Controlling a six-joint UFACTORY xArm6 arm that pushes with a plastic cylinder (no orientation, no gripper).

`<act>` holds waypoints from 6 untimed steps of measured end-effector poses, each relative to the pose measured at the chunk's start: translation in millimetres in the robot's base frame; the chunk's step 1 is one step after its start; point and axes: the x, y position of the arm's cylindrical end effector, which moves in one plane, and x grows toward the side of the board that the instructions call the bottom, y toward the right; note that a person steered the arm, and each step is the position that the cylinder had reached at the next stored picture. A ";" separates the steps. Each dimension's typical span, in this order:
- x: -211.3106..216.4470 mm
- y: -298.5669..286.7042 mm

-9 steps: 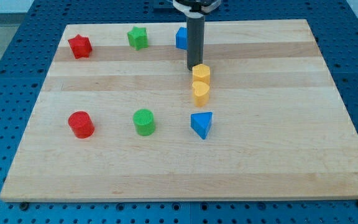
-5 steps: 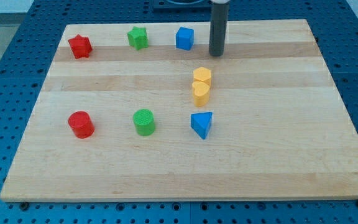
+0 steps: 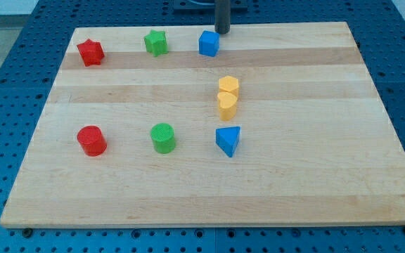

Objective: Push the blue cube closer to yellow hexagon

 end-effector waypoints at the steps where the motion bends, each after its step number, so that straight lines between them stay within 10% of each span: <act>1: 20.0 -16.2; 6: 110.8 -56.4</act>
